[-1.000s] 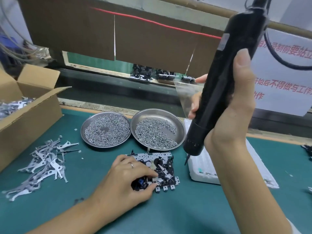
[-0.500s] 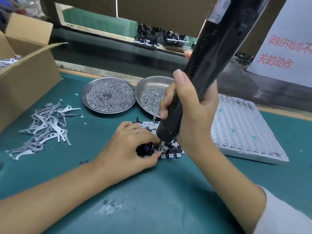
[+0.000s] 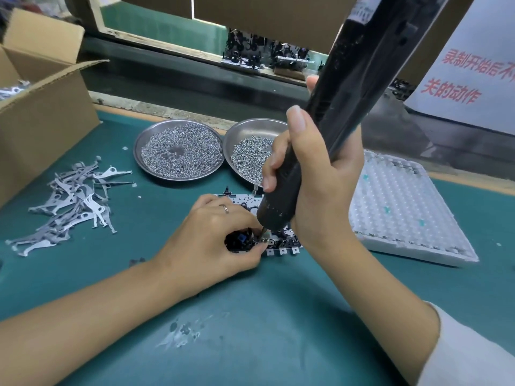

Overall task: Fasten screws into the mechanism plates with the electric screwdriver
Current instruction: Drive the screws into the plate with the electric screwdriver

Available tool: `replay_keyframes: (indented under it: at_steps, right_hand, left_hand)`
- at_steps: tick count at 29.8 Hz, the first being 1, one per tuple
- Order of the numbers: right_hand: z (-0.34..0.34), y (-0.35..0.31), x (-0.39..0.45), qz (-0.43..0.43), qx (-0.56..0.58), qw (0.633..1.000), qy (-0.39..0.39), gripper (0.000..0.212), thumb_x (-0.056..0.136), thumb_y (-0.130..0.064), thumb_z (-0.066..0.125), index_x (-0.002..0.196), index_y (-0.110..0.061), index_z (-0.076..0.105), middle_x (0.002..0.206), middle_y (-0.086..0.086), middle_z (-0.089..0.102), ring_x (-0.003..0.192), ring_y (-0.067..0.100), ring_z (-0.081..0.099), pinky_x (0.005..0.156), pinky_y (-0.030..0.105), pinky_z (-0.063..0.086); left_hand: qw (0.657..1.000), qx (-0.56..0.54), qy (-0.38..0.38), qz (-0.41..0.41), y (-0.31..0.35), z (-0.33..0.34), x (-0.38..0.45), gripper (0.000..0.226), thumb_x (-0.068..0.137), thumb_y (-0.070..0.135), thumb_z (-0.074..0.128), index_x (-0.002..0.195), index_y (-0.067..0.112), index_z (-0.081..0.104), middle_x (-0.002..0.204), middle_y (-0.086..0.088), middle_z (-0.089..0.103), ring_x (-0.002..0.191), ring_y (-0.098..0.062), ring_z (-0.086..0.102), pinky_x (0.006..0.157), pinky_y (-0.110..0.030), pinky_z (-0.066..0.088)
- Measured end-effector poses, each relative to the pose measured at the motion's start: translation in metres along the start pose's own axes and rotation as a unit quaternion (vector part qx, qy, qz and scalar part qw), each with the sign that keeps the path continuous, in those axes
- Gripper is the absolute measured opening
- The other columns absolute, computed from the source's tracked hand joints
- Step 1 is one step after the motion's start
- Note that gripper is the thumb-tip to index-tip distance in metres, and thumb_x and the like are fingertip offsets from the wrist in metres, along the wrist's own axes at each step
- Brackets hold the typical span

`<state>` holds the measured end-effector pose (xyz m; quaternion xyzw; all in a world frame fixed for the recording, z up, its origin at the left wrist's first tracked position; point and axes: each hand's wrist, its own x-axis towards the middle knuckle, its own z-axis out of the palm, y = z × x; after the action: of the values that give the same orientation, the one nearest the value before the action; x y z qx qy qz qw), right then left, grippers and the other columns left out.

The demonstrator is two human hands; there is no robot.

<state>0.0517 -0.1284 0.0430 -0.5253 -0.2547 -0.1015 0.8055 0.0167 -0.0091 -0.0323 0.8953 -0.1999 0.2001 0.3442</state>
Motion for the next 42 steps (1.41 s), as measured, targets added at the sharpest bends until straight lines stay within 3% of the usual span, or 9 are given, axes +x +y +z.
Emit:
replay_keyframes:
  at_steps: [12, 18, 22, 24, 28, 34, 40, 42]
  right_hand:
    - [0.001, 0.003, -0.002, 0.001, 0.002, 1.0, 0.002, 0.026, 0.087, -0.007, 0.058, 0.074, -0.027, 0.048, 0.05, 0.006, 0.045, 0.036, 0.023, 0.037, 0.04, 0.021, 0.037]
    - [0.0, 0.002, -0.002, 0.003, -0.003, 1.0, 0.007, 0.022, 0.087, -0.007, 0.058, 0.077, -0.024, 0.046, 0.052, 0.005, 0.046, 0.039, 0.022, 0.039, 0.04, 0.021, 0.037]
    - [0.0, 0.001, -0.003, -0.001, -0.008, 1.0, 0.003, 0.019, 0.087, -0.007, 0.057, 0.08, -0.019, 0.043, 0.052, 0.004, 0.046, 0.039, 0.021, 0.04, 0.04, 0.021, 0.037]
    - [-0.001, 0.001, -0.003, 0.001, -0.009, 1.0, 0.002, 0.018, 0.087, -0.008, 0.058, 0.082, -0.016, 0.042, 0.052, 0.004, 0.047, 0.039, 0.02, 0.041, 0.041, 0.021, 0.038]
    - [0.0, -0.003, 0.0, 0.003, 0.007, 1.0, -0.008, 0.017, 0.083, -0.016, 0.064, 0.09, -0.022, 0.05, 0.053, 0.006, 0.047, 0.04, 0.021, 0.042, 0.041, 0.023, 0.039]
    - [-0.005, -0.018, 0.011, -0.023, -0.02, 0.999, 0.013, 0.028, 0.08, -0.037, 0.059, 0.09, -0.016, 0.043, 0.052, 0.012, 0.044, 0.037, 0.023, 0.042, 0.041, 0.025, 0.04]
    - [-0.026, -0.045, 0.032, -0.056, -0.085, 0.995, 0.026, 0.023, 0.086, -0.028, 0.06, 0.094, -0.011, 0.048, 0.069, 0.018, 0.056, 0.062, 0.03, 0.06, 0.064, 0.035, 0.051]
    - [-0.033, -0.055, 0.038, -0.032, -0.095, 0.995, 0.029, 0.025, 0.085, -0.023, 0.062, 0.099, -0.009, 0.046, 0.068, 0.01, 0.059, 0.061, 0.029, 0.059, 0.062, 0.037, 0.052]
  left_hand:
    - [1.0, -0.014, 0.006, -0.004, 0.0, 0.001, -0.001, 0.017, 0.07, 0.032, 0.072, 0.074, 0.015, 0.07, 0.068, 0.009, 0.063, 0.072, -0.012, 0.055, 0.08, -0.039, 0.042]
    - [1.0, -0.027, 0.003, 0.001, 0.001, 0.0, 0.001, 0.022, 0.071, 0.038, 0.066, 0.072, 0.017, 0.069, 0.067, 0.016, 0.055, 0.072, -0.01, 0.052, 0.08, -0.037, 0.041]
    - [1.0, -0.024, 0.007, -0.003, 0.002, 0.001, 0.0, 0.015, 0.068, 0.03, 0.073, 0.073, 0.016, 0.07, 0.069, 0.016, 0.057, 0.073, -0.01, 0.054, 0.081, -0.039, 0.042]
    - [1.0, -0.025, 0.003, 0.001, 0.002, 0.0, 0.0, 0.02, 0.07, 0.036, 0.068, 0.073, 0.016, 0.07, 0.069, 0.016, 0.058, 0.074, -0.01, 0.054, 0.081, -0.038, 0.041]
    - [0.999, -0.034, 0.007, 0.004, 0.001, 0.001, 0.001, 0.022, 0.069, 0.039, 0.069, 0.076, 0.018, 0.072, 0.072, 0.02, 0.057, 0.075, -0.006, 0.054, 0.082, -0.035, 0.04]
    - [0.998, -0.057, -0.003, 0.0, -0.001, 0.001, -0.003, 0.024, 0.071, 0.041, 0.065, 0.084, 0.023, 0.076, 0.083, 0.017, 0.07, 0.081, -0.002, 0.056, 0.086, -0.035, 0.04]
    - [0.998, -0.055, -0.006, -0.002, -0.004, 0.005, -0.011, 0.024, 0.071, 0.042, 0.065, 0.085, 0.026, 0.076, 0.079, 0.018, 0.069, 0.078, 0.001, 0.054, 0.085, -0.032, 0.039]
    - [0.999, -0.055, 0.0, 0.001, -0.005, 0.005, -0.009, 0.023, 0.071, 0.042, 0.065, 0.084, 0.026, 0.076, 0.079, 0.02, 0.068, 0.078, 0.004, 0.053, 0.085, -0.029, 0.039]
